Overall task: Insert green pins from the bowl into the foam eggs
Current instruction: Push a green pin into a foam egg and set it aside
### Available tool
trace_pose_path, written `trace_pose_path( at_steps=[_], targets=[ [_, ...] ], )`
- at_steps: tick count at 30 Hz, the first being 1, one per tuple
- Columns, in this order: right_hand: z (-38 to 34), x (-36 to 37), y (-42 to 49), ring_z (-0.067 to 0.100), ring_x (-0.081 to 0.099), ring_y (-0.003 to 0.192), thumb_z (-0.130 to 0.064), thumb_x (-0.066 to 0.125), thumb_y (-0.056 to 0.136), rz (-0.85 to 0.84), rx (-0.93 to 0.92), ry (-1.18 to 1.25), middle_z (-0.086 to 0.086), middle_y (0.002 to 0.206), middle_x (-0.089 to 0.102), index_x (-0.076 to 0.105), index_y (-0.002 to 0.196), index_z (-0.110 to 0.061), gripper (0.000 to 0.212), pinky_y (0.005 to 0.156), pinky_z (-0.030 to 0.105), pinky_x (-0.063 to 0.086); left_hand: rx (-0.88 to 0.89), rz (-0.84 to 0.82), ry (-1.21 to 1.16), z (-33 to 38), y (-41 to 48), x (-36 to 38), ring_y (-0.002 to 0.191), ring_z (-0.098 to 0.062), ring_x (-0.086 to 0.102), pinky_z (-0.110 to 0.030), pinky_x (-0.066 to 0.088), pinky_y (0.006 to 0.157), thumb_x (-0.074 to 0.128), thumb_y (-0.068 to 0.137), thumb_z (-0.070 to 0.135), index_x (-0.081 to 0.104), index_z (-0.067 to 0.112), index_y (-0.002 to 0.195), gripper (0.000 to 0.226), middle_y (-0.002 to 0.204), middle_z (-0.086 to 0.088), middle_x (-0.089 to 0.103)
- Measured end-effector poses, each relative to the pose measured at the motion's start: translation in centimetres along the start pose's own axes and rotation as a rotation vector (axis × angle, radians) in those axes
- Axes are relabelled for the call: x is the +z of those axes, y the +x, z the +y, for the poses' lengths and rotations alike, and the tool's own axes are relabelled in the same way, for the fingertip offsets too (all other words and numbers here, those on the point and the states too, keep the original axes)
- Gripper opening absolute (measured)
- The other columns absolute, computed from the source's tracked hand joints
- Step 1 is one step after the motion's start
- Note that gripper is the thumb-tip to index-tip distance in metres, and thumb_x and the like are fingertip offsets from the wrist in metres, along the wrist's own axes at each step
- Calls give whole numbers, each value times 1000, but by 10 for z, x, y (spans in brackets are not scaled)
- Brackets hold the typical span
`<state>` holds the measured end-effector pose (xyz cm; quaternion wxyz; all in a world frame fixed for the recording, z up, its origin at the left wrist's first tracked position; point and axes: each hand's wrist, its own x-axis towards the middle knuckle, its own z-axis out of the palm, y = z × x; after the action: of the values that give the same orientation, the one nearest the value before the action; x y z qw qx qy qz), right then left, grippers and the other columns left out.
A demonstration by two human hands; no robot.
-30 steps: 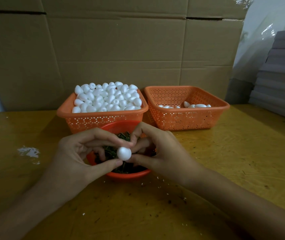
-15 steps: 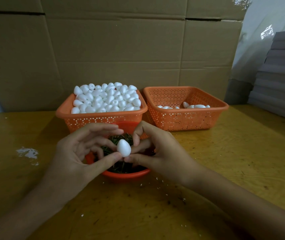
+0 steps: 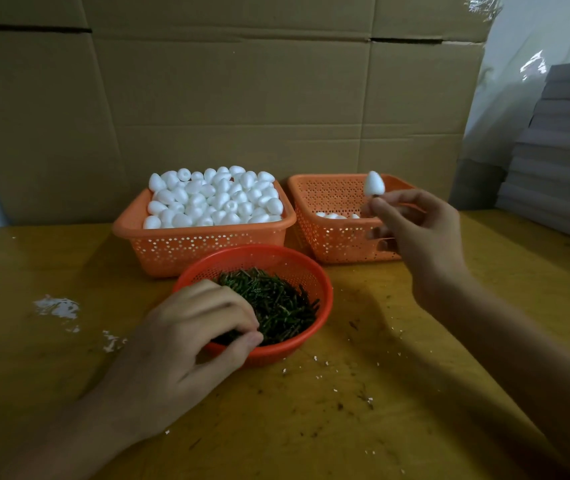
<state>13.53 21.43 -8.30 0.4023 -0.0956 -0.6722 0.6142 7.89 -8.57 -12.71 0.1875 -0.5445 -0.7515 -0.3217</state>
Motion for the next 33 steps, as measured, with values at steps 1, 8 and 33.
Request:
trace_pose_path(
  at_steps=[1, 8, 33],
  targets=[
    [4, -7, 5, 14, 73, 66, -16, 73, 95, 41, 17, -21, 0, 91, 80, 68, 106, -8, 14, 55, 22, 57, 6, -12, 17, 1, 0, 0, 104, -8, 65, -34, 50, 86, 50, 107, 47, 74, 28, 93, 34, 103, 22, 65],
    [19, -31, 26, 7, 72, 63, -15, 77, 91, 199, 52, -111, -7, 79, 77, 74, 99, -9, 11, 58, 21, 59, -6, -33, 52, 4, 0, -2, 100, -5, 65, -38, 52, 82, 46, 107, 48, 74, 30, 94, 36, 101, 23, 66],
    [-7, 62, -89, 11, 57, 89, -43, 29, 112, -877, -695, -987, -11, 94, 63, 57, 97, -26, 36, 84, 39, 48, -135, 232, -172, 9, 8, -6, 77, -20, 54, -31, 44, 66, 50, 103, 35, 55, 17, 75, 34, 89, 1, 51]
  ],
)
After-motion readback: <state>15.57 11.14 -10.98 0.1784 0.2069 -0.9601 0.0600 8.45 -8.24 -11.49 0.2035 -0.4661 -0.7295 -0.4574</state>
